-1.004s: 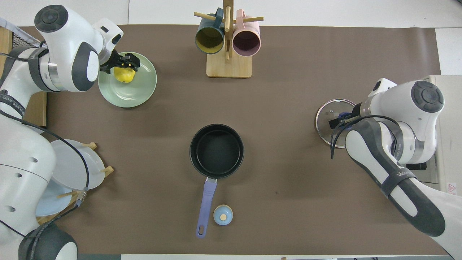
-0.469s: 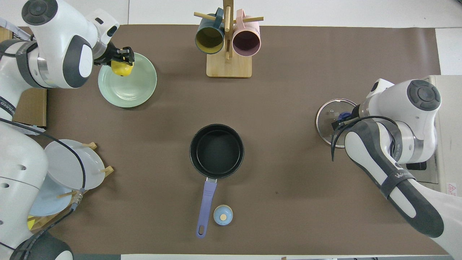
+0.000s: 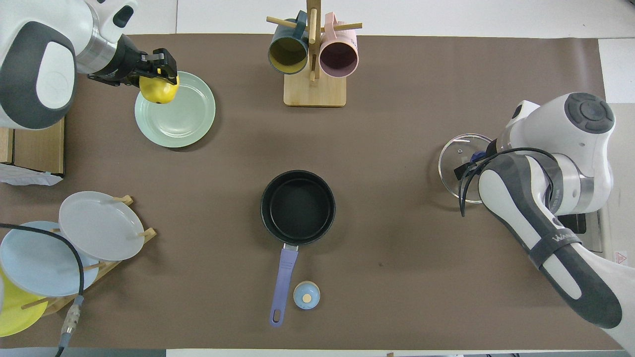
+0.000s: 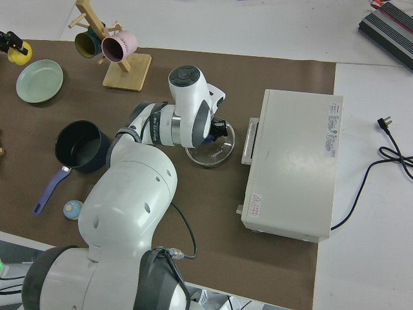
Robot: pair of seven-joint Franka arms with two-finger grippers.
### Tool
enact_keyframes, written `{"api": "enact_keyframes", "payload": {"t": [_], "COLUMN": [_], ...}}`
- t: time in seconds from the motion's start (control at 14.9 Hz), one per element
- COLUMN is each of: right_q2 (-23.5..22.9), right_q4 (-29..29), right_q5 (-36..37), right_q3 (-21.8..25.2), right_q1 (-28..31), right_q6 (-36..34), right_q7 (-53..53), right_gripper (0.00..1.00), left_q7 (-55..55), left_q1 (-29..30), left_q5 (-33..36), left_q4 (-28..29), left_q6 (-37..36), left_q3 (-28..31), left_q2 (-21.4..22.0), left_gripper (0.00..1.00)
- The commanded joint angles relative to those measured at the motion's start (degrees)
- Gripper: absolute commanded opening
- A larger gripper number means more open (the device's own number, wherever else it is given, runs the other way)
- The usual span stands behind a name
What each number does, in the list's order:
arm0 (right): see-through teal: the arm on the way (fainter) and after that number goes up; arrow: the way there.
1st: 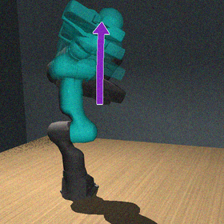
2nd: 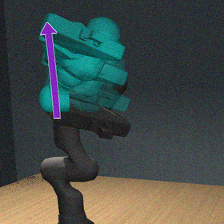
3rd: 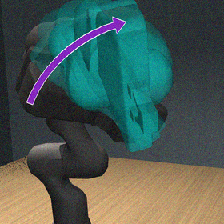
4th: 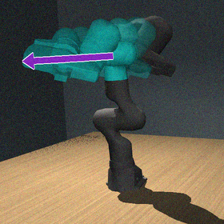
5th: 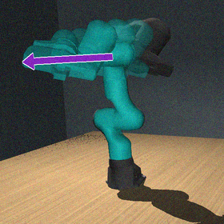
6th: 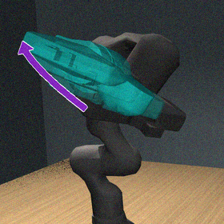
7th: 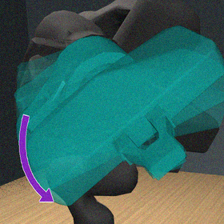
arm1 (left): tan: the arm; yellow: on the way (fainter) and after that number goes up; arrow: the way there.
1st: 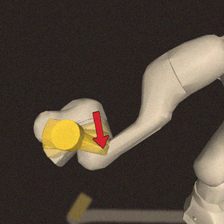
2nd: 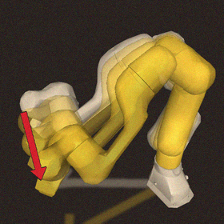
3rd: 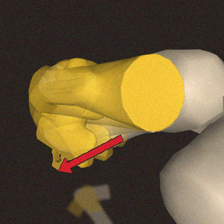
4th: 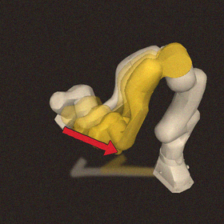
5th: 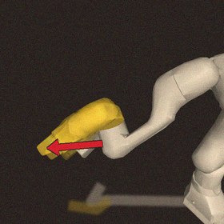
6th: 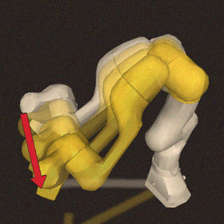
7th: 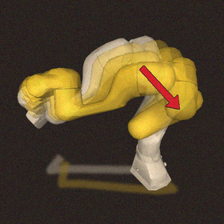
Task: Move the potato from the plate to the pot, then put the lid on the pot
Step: 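Lift the potato with the left gripper and carry it over the pot, then lower the potato into the black pot and open the left gripper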
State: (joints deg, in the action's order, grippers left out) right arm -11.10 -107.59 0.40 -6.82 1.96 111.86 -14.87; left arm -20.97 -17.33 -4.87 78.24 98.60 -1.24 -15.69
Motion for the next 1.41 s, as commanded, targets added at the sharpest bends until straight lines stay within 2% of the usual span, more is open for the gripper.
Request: {"api": "enact_keyframes", "payload": {"t": [0.0,0.13,0.2,0.33,0.47,0.67,0.87,1.14,1.34], "right_q2": [1.25,2.40,2.40,2.31,2.31,2.40,2.49,2.49,2.49], "right_q4": [5.72,9.40,10.98,11.44,11.35,11.18,11.09,11.09,11.09], "right_q5": [0.21,0.57,0.65,0.65,0.65,0.57,0.57,0.57,0.57], "right_q3": [-1.09,-1.00,-1.09,-1.18,-1.18,-1.18,-1.18,-1.18,-1.18], "right_q1": [-2.12,-5.72,-6.09,-7.13,-7.50,-7.23,-7.50,-7.50,-7.50], "right_q6": [-7.08,-13.22,-15.60,-15.71,-16.23,-16.06,-15.88,-15.80,-15.80], "right_q7": [3.17,6.77,8.79,9.95,9.95,9.95,10.30,10.39,10.39], "right_gripper": [0.24,0.03,0.00,0.00,0.00,0.00,0.00,0.00,0.00], "left_q7": [-7.30,-13.10,-15.39,-19.35,-22.35,-23.06,-24.56,-24.56,-26.65], "left_q1": [-6.82,-12.70,-15.26,-19.48,-22.65,-24.42,-24.68,-25.73,-26.53], "left_q5": [-0.76,-0.76,-0.76,-0.58,-0.14,0.90,3.46,4.34,6.35], "left_q4": [18.47,30.67,35.96,40.83,42.33,45.50,45.94,49.98,50.16], "left_q6": [6.05,15.52,20.79,26.54,30.32,39.01,41.49,47.20,48.52], "left_q3": [0.89,0.89,0.89,0.98,1.06,1.15,1.06,1.15,1.15], "left_q2": [11.26,16.71,18.92,19.03,16.58,13.50,10.68,9.71,7.43], "left_gripper": [0.00,0.00,0.00,0.00,0.00,0.00,0.00,0.00,0.00]}}
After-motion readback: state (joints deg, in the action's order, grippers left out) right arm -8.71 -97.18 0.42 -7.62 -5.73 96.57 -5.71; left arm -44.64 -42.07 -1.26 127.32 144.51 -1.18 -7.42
